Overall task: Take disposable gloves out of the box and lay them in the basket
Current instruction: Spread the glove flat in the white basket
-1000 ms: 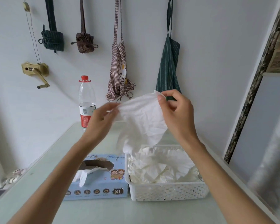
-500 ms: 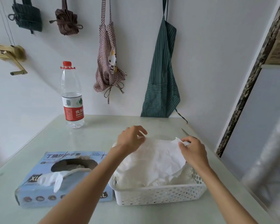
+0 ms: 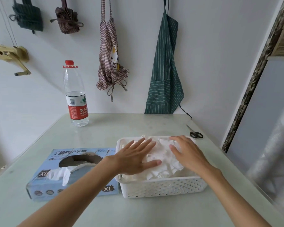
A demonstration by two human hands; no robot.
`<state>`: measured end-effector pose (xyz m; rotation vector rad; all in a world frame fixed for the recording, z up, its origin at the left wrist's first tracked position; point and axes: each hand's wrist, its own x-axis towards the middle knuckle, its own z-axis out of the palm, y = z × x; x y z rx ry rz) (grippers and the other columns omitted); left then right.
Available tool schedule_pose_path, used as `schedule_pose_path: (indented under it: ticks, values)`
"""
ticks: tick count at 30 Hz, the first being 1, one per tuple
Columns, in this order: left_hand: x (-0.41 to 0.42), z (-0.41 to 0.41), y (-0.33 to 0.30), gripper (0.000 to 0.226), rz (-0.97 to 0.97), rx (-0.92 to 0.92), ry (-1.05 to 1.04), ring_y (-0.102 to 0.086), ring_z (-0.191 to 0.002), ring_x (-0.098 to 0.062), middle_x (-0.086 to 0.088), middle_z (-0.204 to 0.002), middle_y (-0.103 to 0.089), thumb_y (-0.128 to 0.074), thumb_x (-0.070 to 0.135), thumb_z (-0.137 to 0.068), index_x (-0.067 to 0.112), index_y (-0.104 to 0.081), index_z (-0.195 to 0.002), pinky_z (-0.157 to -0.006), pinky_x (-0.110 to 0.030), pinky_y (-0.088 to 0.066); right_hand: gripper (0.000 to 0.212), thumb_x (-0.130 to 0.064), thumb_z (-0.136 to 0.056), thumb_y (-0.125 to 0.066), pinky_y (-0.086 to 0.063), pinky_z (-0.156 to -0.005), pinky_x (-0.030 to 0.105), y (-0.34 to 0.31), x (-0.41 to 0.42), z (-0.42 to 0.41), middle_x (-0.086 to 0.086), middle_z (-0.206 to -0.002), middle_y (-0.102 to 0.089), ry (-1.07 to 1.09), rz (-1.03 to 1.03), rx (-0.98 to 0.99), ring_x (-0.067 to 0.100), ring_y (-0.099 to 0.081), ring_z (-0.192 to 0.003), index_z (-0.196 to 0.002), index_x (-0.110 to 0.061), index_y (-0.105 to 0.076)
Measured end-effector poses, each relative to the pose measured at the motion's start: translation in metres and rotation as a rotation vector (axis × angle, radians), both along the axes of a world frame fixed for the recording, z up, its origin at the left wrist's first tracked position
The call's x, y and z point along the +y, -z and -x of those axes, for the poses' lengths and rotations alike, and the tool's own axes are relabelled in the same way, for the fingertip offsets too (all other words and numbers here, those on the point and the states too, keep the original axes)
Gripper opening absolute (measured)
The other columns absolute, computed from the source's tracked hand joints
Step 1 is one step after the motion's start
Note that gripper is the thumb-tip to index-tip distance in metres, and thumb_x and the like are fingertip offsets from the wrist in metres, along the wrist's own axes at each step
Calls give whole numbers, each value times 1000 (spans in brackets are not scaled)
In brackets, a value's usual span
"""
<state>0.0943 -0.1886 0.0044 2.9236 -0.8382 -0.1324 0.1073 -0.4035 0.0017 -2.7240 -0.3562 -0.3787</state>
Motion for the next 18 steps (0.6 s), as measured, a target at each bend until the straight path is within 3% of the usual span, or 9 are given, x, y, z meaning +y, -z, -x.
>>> schedule_pose_path:
  ticks: [2, 3, 5, 9, 13, 16, 18]
  values:
    - [6, 0, 5, 93, -114, -10, -40, 20, -144, -11, 7, -157, 19, -12, 80, -79, 25, 13, -151, -118, -38, 10, 59, -53, -99, -28, -7, -119, 36, 7, -3, -1, -5, -160, -9, -14, 189, 240, 14, -4, -147, -152, -31, -15]
    - [10, 0, 7, 102, -160, -10, -47, 21, -144, -12, 6, -157, 20, -6, 86, -70, 26, 14, -150, -118, -40, 12, 68, -62, -95, -23, 5, -119, 40, 9, -5, -1, -6, -161, 9, -12, 249, 348, 13, 12, -147, -152, -34, -1]
    - [15, 0, 8, 116, -233, 5, -57, 22, -144, -15, 4, -157, 21, 4, 94, -55, 27, 16, -149, -117, -44, 13, 80, -74, -86, -16, 16, -116, 42, 13, -8, -1, -6, -157, 24, -7, 299, 472, 12, 26, -143, -150, -36, 13]
    - [11, 0, 10, 103, -345, 41, -106, 20, -145, -17, 2, -158, 20, -15, 88, -73, 27, 18, -149, -116, -48, 13, 88, -80, -81, -15, 18, -115, 44, 14, -6, -3, -5, -156, 26, 10, 339, 536, 13, 26, -143, -149, -35, 17]
    - [7, 2, 11, 100, -402, 50, -131, 20, -145, -17, 2, -158, 20, -18, 86, -76, 27, 17, -149, -116, -48, 14, 88, -80, -81, -16, 17, -116, 45, 17, -5, -5, -5, -157, 25, 5, 352, 563, 14, 25, -143, -149, -35, 16]
    - [9, 3, 5, 110, -293, 39, -110, 15, -146, -17, 3, -159, 14, -15, 92, -68, 25, 12, -151, -117, -47, 11, 88, -80, -81, -14, 15, -117, 44, 10, -6, -3, -6, -157, 24, 8, 309, 526, 13, 25, -143, -150, -34, 15]
    - [14, 3, 2, 125, -155, -16, -108, 11, -147, -14, 6, -160, 11, 3, 99, -51, 25, 9, -151, -118, -45, 8, 90, -80, -75, -5, 17, -116, 45, 2, -4, -2, -7, -157, 23, 16, 308, 414, 12, 27, -142, -150, -35, 13]
